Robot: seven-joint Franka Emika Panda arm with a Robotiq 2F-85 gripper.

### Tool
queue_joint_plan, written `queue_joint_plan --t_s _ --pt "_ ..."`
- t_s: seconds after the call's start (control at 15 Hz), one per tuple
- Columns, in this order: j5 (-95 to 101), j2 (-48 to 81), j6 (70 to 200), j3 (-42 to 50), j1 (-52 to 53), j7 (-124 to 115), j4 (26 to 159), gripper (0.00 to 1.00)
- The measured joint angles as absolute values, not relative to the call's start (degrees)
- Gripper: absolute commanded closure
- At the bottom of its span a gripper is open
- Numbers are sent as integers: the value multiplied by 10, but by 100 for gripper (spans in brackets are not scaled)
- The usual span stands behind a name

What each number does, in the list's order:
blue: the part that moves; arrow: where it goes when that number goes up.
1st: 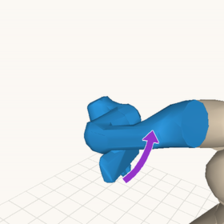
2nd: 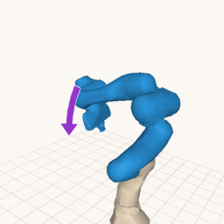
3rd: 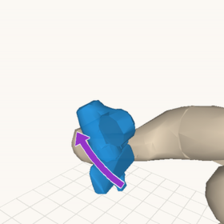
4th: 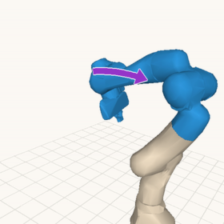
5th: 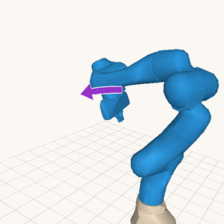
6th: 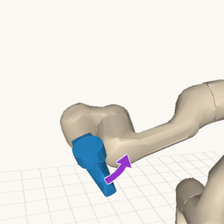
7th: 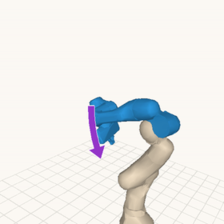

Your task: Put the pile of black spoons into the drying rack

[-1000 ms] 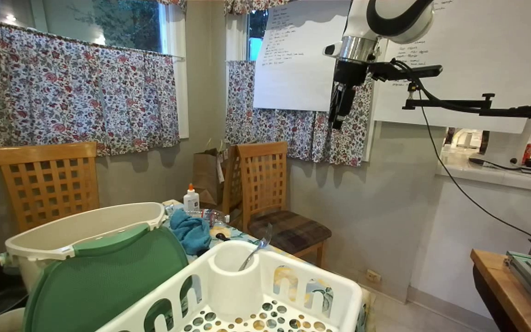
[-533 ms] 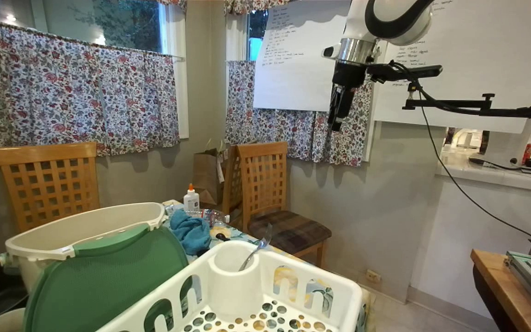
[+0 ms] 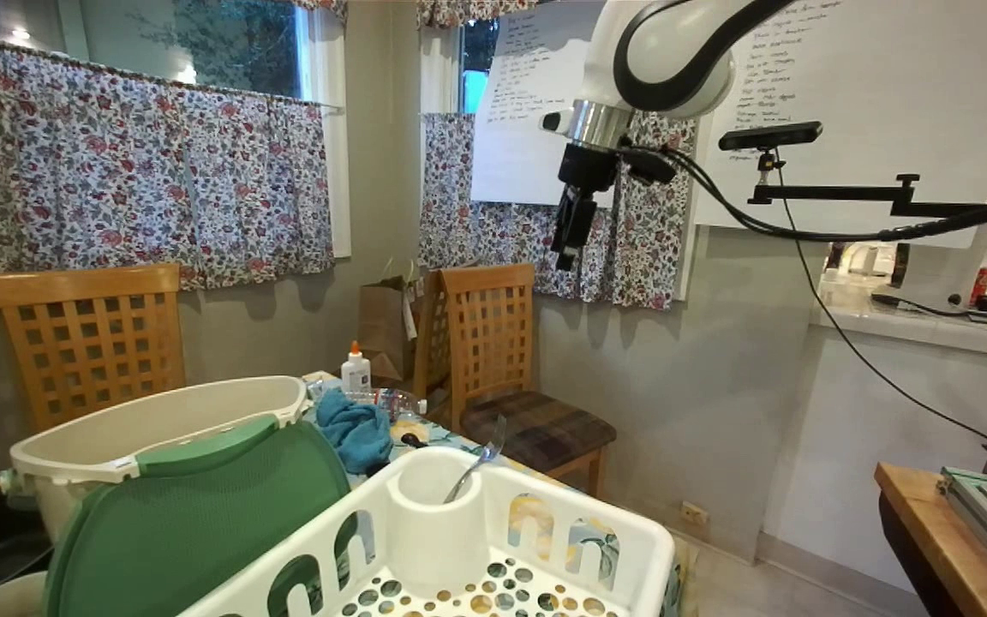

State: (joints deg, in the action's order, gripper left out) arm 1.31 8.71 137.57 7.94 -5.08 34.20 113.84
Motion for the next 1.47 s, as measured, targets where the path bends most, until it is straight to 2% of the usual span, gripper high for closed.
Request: queue_joint_plan --t_s 1.0,1.47 --pt "-63 329 1370 -10 -115 350 928 0" --pt "-63 346 1359 -14 -116 333 909 0"
